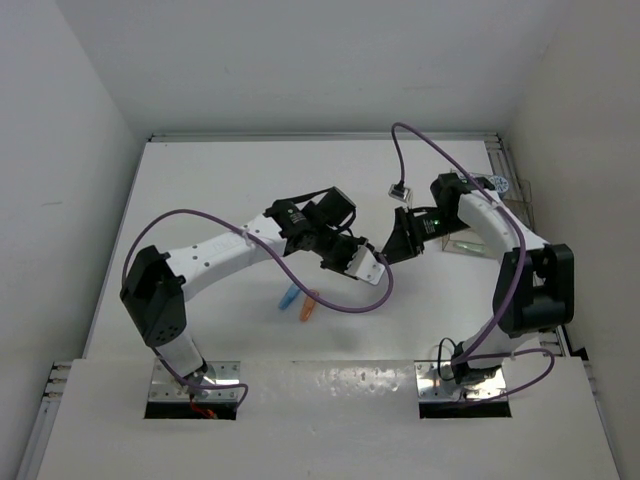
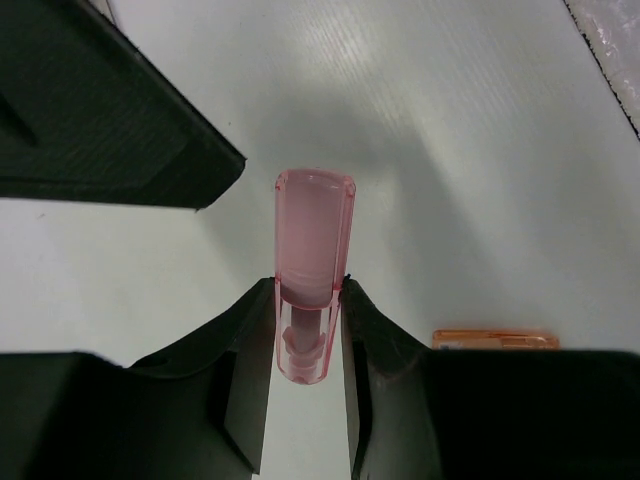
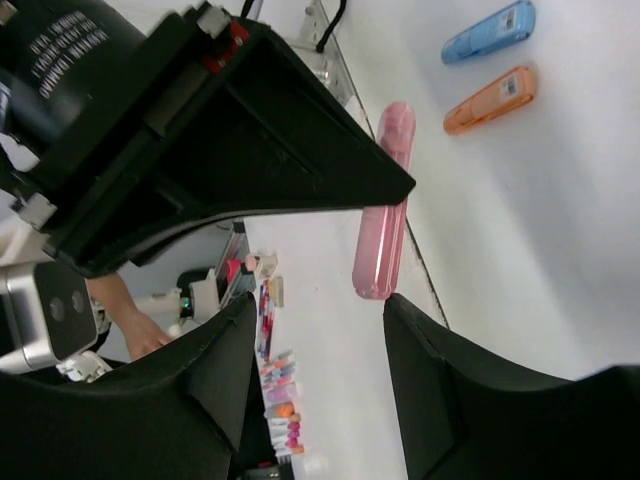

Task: Sort the stationery into containers
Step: Pick up the stationery from the center of the board, then place the stationery in the storage box.

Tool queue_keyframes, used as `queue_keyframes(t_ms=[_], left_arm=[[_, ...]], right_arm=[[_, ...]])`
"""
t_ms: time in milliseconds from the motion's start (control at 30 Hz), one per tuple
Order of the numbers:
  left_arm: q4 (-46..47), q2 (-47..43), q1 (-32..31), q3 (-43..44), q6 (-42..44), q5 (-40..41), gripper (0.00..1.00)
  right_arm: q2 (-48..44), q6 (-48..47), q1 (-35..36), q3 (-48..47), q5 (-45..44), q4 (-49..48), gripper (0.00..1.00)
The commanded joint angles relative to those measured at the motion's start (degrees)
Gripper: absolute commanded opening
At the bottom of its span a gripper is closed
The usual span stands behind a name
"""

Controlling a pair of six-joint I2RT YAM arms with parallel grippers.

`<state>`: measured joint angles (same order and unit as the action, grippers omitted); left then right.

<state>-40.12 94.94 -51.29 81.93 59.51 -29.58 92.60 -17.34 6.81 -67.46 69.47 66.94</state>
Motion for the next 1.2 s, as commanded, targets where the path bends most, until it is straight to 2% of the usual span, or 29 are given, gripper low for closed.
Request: queue_keyframes(t_ms=[0,233,467,533,567,633,700,733,767,833,867,900,933,967,1000,1067,1167], left_arm=[[-0.4,-2.6,-0.3,2.6,0.0,-1.3,0.02],[-1.5,-2.3,-1.6,5.1,-0.2,-1.3,0.02],[-1.7,-2.0,-2.3,6.1,-0.9,-1.6,0.02],[-1.6,-1.8,-2.6,6.6,-1.1,-1.4,0.02],[-1.6,-1.6,-2.8,6.7,-1.3,-1.4,0.02],[-1.6,-1.5,-2.9,7.4,-1.4,-1.3,0.06],[-1.4,-1.5,-3.3,7.6,-2.5,-0.6,0.21],[-1.3,-1.5,-3.2,7.5,-2.8,-0.1,0.28],[-0.8,-1.7,-3.0,7.2,-3.7,0.4,0.4],[0.5,-2.5,-2.3,6.7,-7.7,1.2,0.53],[1.6,-2.8,-0.7,6.2,-9.7,0.8,0.68],[2.4,-3.3,0.4,6.0,-12.1,0.8,0.73],[4.2,-4.6,2.7,4.6,-17.1,1.3,0.83],[5.4,-5.5,3.7,3.3,-20.1,2.2,1.0],[6.8,-6.5,4.7,1.9,-23.2,4.9,1.0],[10.0,-10.0,8.6,-3.7,-30.4,5.2,1.0],[13.4,-14.5,12.4,-11.0,-38.1,6.5,1.0]], right_arm=[[-0.6,-5.4,0.0,1.5,1.5,2.7,0.53],[0.6,-5.9,0.7,1.1,0.1,1.7,0.57],[0.4,-4.3,2.7,1.0,-0.6,-0.5,0.56],[0.3,-3.8,3.5,1.0,-0.6,-1.3,0.51],[0.3,-3.7,3.7,1.0,-0.7,-1.5,0.41],[0.2,-3.3,4.0,0.8,-0.4,-2.2,0.27],[0.2,-3.5,4.0,0.6,-0.7,-1.6,0.15],[0.1,-4.1,3.8,0.4,-0.8,-1.0,0.12],[0.0,-5.7,3.7,0.2,-1.0,-0.4,0.1],[-0.7,-7.9,2.3,-0.4,-1.8,1.9,0.04],[-0.9,-8.8,0.2,-0.7,-2.1,2.9,0.03],[-1.4,-10.2,-1.5,-1.9,-2.9,4.1,0.03],[-1.9,-13.7,-4.9,-2.5,-5.9,6.3,0.02],[-2.3,-14.9,-6.5,-2.9,-8.2,6.5,0.01],[-3.6,-16.2,-10.0,-3.3,-11.0,5.0,0.01],[-5.1,-20.8,-16.5,-2.2,-20.1,1.5,0.0],[-8.5,-28.0,-23.6,0.7,-30.5,-9.3,0.0]])
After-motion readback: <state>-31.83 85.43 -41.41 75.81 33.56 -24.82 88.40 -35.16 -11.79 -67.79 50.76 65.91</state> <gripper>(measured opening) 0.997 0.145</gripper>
